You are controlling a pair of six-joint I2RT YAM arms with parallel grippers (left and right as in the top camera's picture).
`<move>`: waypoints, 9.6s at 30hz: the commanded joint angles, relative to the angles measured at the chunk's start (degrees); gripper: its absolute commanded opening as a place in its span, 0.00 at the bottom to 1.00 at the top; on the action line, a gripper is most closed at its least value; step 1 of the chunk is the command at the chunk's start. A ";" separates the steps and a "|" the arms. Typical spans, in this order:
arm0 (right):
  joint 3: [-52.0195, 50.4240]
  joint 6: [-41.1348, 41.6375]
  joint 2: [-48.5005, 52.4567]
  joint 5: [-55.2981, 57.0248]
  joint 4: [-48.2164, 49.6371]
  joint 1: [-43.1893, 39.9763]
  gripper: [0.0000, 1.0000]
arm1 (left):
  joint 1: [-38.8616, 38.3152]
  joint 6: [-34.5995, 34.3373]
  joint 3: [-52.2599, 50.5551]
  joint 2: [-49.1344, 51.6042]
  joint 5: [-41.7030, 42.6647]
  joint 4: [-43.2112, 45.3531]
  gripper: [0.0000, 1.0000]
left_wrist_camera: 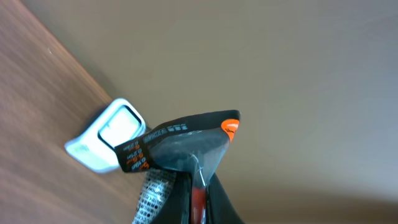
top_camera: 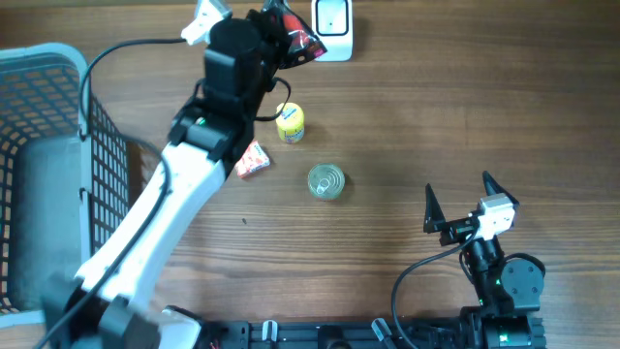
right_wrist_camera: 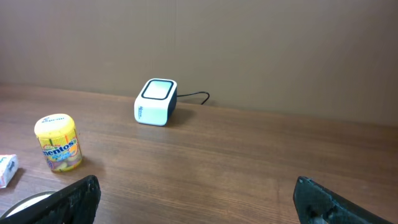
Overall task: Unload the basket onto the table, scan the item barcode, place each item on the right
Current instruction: 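Lift the packet and move it toward the white scanner, then hold the packet barcode over the white scanner window, then swing the held packet rightward toward the right gripper, then grasp the packet with the right gripper and open the left gripper, then carry the packet to the right table edge and release it, then reach the right gripper down onto the tin can and grasp it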
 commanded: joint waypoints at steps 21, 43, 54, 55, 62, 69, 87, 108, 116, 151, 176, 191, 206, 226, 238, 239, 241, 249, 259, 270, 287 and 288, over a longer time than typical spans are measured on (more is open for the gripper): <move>-0.07 0.79 -0.24 0.17 0.24 -0.02 1.00 | -0.63 12.07 25.35 42.21 -15.76 25.57 0.04; -0.07 0.81 -0.24 0.17 0.24 -0.02 1.00 | -0.79 12.24 39.36 60.54 -20.52 34.29 0.04; -0.07 0.81 -0.24 0.17 0.24 -0.02 1.00 | -0.57 12.26 40.26 63.34 -22.21 35.36 0.04; -0.07 0.79 -0.24 0.17 0.24 -0.02 1.00 | -0.48 12.28 40.26 63.34 -22.21 35.34 0.04; -0.07 0.79 -0.24 0.17 0.24 -0.02 1.00 | -0.33 15.58 40.30 63.32 -22.16 36.11 0.04; -0.07 0.79 -0.24 0.17 0.24 -0.02 1.00 | -3.54 30.67 42.47 57.83 -22.14 28.98 0.04; -0.07 0.81 -0.24 0.17 0.24 -0.02 1.00 | -14.27 28.33 42.45 47.58 7.74 -10.73 0.04; 5.81 11.04 -0.26 0.13 -6.38 -0.02 1.00 | -24.22 28.68 42.23 49.31 21.84 -29.09 0.04; 31.63 12.83 -0.26 15.10 -41.51 -0.02 1.00 | -24.96 28.74 42.18 50.03 21.81 -26.80 0.04; 24.22 71.28 15.93 16.13 -44.15 -0.02 1.00 | -6.71 36.28 34.86 21.75 21.62 -23.08 1.00; 64.02 66.62 95.97 17.09 -51.36 1.66 0.92 | -3.41 42.29 34.84 17.22 19.34 -29.88 1.00; 64.02 66.60 101.68 24.00 -47.80 1.66 0.73 | -3.41 42.29 34.84 17.22 15.10 -32.52 1.00; 65.07 59.63 104.19 23.98 -47.30 1.64 0.11 | -3.41 42.27 34.84 17.22 13.81 -32.72 1.00; 76.13 36.81 101.63 27.58 -37.09 -36.37 0.07 | -3.58 42.27 34.86 17.20 12.11 -32.28 1.00; 76.04 30.67 108.50 28.89 -28.15 -43.76 0.11 | -4.31 51.17 34.86 10.82 2.78 -27.12 1.00; 76.04 30.64 108.65 28.89 -28.02 -44.19 0.14 | -3.91 51.32 34.86 9.05 -1.77 -25.88 1.00; 76.06 30.47 108.65 28.89 -27.54 -45.68 0.31 | -2.56 53.72 34.86 5.49 -8.00 -23.89 1.00; 76.30 21.33 104.61 21.00 -29.97 -45.46 1.00 | 13.20 58.34 34.86 -7.69 -17.44 -22.77 1.00; 79.25 4.02 93.81 18.05 -35.69 -8.85 1.00 | 28.96 58.10 34.86 -12.39 -17.42 -33.88 1.00; 79.23 25.79 94.33 0.11 -52.39 15.72 1.00 | 31.04 51.93 34.84 -16.20 -15.80 -38.51 1.00; 77.72 -6.91 108.56 3.65 -46.86 34.38 1.00 | 31.04 49.46 34.71 -19.06 -15.72 -39.80 1.00; 77.75 -6.88 109.31 3.58 -46.53 34.38 1.00 | 31.04 49.46 34.71 -19.39 -15.72 -39.82 1.00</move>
